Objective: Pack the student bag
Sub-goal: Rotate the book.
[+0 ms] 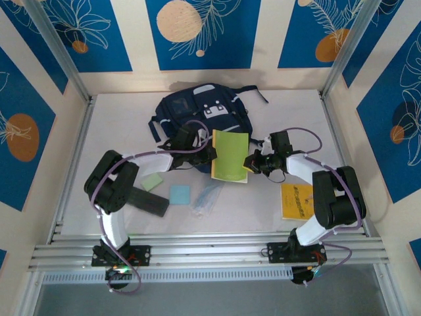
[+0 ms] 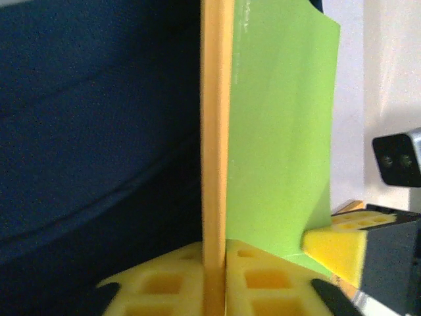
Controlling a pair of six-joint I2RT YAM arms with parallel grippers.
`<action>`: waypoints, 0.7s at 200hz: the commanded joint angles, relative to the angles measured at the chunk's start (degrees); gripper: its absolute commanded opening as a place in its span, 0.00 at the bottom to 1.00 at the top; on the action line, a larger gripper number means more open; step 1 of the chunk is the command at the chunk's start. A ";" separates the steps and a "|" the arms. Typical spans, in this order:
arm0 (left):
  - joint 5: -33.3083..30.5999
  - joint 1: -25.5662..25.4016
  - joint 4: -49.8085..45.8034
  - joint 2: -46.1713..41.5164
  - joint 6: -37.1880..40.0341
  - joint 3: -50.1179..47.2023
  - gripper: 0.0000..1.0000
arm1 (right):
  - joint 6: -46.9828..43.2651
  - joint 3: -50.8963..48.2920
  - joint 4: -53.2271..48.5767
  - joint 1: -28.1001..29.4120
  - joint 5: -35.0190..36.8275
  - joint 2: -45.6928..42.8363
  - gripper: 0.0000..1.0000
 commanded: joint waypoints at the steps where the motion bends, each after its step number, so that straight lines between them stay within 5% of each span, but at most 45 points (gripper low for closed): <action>1: 1.16 -1.19 -0.97 -3.64 0.02 1.72 0.04 | 0.49 2.63 -5.89 0.01 2.83 -3.21 0.47; 21: -1.05 -0.99 -0.98 -5.77 0.05 2.33 0.00 | 2.57 3.22 -11.38 0.00 7.27 -8.51 1.00; 56: -6.52 0.73 3.88 -8.87 -2.80 2.78 0.00 | 9.41 1.29 -13.33 0.36 7.64 -18.04 0.99; 94: -14.12 1.06 11.46 -9.46 -6.22 3.28 0.00 | 29.59 -8.71 6.51 7.21 8.64 -24.83 1.00; 140: -18.65 0.16 20.18 -9.32 -12.68 0.43 0.00 | 40.06 -10.52 23.23 16.40 18.69 -21.71 1.00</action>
